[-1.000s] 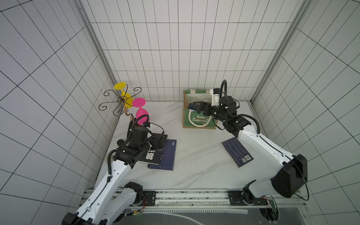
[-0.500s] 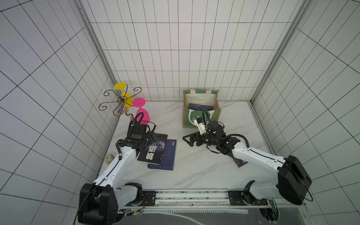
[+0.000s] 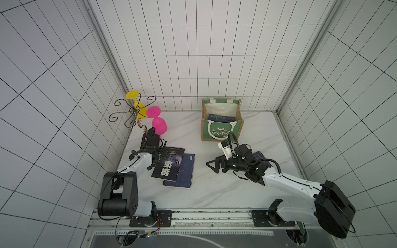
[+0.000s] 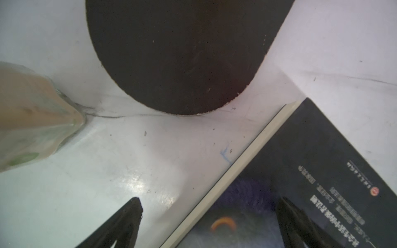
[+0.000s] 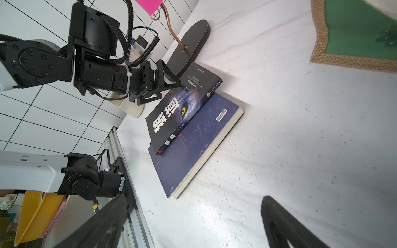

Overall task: Put the books into the canvas bag
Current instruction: Move the books to the center of the board.

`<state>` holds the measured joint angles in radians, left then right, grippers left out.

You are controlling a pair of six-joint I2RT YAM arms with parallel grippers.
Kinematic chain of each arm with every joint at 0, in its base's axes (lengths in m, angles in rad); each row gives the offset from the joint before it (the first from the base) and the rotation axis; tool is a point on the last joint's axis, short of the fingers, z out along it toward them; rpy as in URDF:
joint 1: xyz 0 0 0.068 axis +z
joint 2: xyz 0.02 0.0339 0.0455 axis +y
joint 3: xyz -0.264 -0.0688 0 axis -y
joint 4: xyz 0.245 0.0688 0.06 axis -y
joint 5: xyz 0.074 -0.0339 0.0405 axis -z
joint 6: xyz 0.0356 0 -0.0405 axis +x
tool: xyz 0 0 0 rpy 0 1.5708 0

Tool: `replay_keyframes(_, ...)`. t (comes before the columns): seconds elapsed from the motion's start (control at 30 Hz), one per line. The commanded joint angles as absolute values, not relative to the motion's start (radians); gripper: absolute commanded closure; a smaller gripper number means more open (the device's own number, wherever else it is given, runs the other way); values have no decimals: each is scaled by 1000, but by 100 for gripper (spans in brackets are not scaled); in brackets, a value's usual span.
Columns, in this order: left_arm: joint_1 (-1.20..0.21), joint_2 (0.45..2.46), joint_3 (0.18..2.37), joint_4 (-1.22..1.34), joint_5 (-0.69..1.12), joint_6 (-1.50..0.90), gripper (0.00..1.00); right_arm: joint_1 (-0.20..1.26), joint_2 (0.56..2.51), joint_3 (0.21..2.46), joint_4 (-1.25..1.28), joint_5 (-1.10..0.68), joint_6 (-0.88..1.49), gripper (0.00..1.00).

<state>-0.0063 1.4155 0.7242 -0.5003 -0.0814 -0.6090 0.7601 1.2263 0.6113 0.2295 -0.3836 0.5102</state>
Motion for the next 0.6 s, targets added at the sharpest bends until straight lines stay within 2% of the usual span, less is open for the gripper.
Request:
replay_keyframes(0.0,-26,1349,663,-452,-44,-654,3,763,1214,542,278,-395,534,2)
replay_keyframes(0.33,-310,1246,588,-363,52,-786,3,747,1345,549,362,-526,575,2)
replay_keyframes(0.57,-403,1232,607,-324,116,-817,3,748,1422,574,418,-589,566,2)
